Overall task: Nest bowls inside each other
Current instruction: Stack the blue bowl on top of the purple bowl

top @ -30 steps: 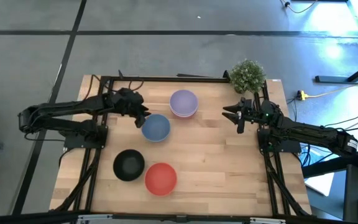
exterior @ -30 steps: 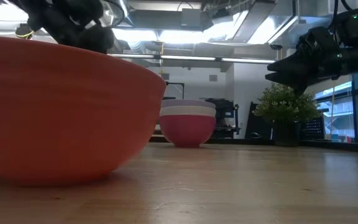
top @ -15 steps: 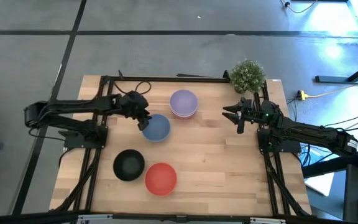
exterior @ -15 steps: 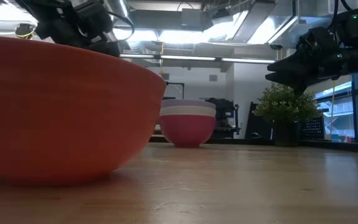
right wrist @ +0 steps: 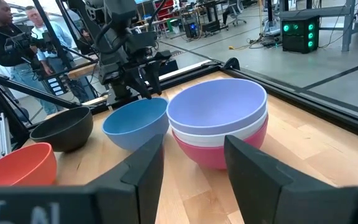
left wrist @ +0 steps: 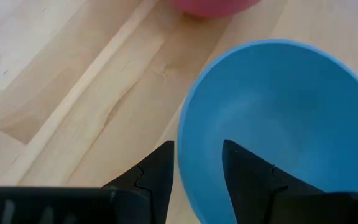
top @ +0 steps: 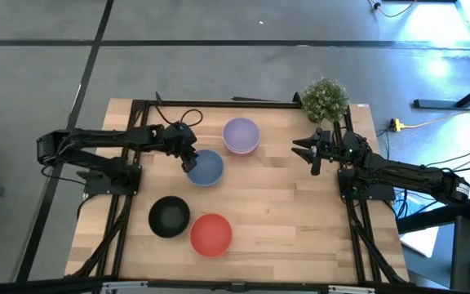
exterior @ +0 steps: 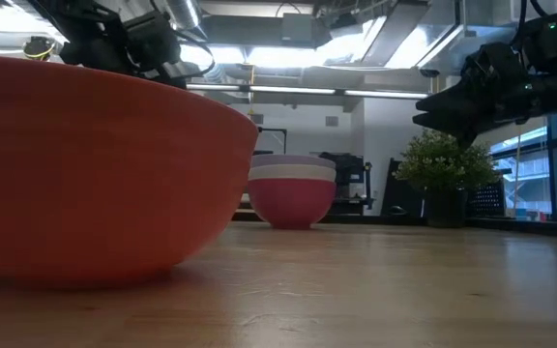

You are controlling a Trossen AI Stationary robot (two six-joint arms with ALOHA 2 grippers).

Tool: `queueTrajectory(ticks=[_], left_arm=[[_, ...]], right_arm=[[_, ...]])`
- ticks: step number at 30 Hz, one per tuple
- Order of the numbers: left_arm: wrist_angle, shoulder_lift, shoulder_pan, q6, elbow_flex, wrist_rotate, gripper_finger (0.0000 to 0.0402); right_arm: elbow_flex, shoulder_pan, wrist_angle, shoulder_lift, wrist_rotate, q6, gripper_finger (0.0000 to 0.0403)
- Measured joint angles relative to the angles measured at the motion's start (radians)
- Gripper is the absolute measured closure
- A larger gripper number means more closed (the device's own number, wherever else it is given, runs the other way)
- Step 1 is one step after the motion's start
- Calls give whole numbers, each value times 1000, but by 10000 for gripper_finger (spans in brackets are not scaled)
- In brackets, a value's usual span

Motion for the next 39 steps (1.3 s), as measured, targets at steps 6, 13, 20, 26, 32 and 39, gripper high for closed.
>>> queueTrajectory(ticks=[6,13,20,26,32,39], left_arm=[[1,0,0,18,0,0,271],[-7,22,0,22,0,1,271],[-8,67,0,25,0,1,271],[-4,79,1,25,0,-28,297],[-5,78,14,23,0,-36,390],[-1,78,43,17,0,-3,396]], right_arm=[[0,0,0,0,0,0,234],[0,0,0,0,0,-1,234],[0,0,0,0,0,-1,234],[0,0,0,0,0,-1,234],[0,0,0,0,1,-1,234],[0,0,0,0,2,-1,234]])
